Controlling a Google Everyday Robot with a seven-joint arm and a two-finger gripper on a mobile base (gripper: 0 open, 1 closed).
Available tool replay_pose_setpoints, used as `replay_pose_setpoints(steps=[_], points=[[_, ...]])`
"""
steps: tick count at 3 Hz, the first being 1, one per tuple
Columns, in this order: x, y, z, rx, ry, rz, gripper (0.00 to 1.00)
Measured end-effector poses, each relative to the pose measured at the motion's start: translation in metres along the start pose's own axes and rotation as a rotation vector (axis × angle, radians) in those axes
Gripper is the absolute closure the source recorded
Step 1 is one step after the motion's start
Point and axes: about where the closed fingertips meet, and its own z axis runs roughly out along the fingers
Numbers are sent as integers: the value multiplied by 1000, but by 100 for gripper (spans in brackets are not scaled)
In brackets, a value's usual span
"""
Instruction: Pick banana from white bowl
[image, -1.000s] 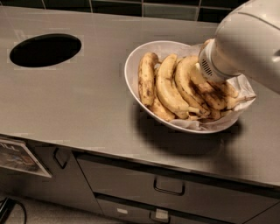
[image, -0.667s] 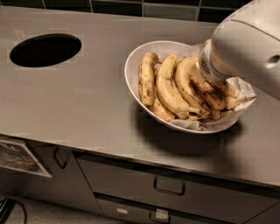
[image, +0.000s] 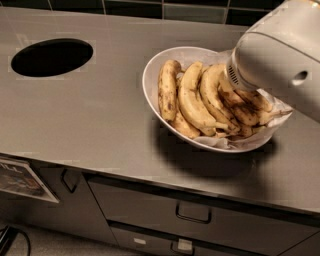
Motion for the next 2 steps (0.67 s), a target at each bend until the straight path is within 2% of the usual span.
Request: replay_pose_setpoints(steps=[1, 2], points=[[5, -2, 2, -20, 7, -10, 68], [5, -1, 2, -21, 8, -11, 91]])
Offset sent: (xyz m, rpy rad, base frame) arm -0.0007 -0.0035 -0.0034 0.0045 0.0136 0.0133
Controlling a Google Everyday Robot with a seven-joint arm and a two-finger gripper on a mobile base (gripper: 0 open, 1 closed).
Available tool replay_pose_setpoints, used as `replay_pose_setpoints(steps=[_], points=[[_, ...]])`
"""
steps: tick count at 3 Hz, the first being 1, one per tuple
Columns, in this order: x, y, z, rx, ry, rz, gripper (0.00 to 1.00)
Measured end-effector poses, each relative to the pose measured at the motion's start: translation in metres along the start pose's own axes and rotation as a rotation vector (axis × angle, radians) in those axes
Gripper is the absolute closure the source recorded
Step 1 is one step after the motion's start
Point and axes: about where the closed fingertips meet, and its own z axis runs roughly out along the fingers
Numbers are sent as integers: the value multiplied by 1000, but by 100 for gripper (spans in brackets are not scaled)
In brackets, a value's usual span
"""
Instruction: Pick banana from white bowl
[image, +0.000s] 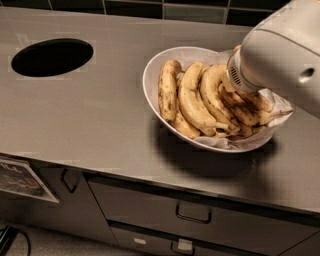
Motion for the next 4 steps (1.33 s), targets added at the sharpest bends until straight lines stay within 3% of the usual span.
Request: replay_pose_setpoints(steps=[1, 2, 4], points=[[0, 0, 0, 0, 0, 0, 100], [-3, -3, -6, -52, -40, 15, 100], [-15, -46, -55, -134, -231, 46, 100]])
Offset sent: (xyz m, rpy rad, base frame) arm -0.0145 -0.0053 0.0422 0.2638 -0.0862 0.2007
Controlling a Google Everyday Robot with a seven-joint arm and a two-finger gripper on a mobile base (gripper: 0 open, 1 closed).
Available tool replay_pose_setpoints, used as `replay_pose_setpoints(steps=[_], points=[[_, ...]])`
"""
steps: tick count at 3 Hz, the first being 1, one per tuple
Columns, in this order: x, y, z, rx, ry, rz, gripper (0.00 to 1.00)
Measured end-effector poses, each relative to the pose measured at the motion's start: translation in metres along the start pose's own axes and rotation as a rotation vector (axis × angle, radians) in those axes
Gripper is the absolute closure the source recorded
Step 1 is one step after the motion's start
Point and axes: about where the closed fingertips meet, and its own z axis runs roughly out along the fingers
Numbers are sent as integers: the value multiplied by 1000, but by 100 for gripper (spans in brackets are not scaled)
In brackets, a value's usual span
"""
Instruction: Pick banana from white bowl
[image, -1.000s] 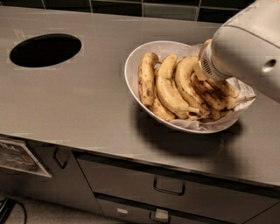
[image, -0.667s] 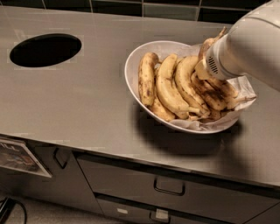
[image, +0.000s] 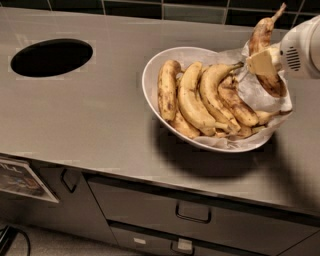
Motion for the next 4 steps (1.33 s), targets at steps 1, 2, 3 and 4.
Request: replay_pose_setpoints(steps=[1, 2, 3, 4], points=[[-8, -3, -14, -57, -49, 0, 100], [-15, 13, -24, -170, -67, -25, 100], [-25, 53, -31, -352, -72, -63, 100], [-28, 83, -39, -480, -62, -85, 100]])
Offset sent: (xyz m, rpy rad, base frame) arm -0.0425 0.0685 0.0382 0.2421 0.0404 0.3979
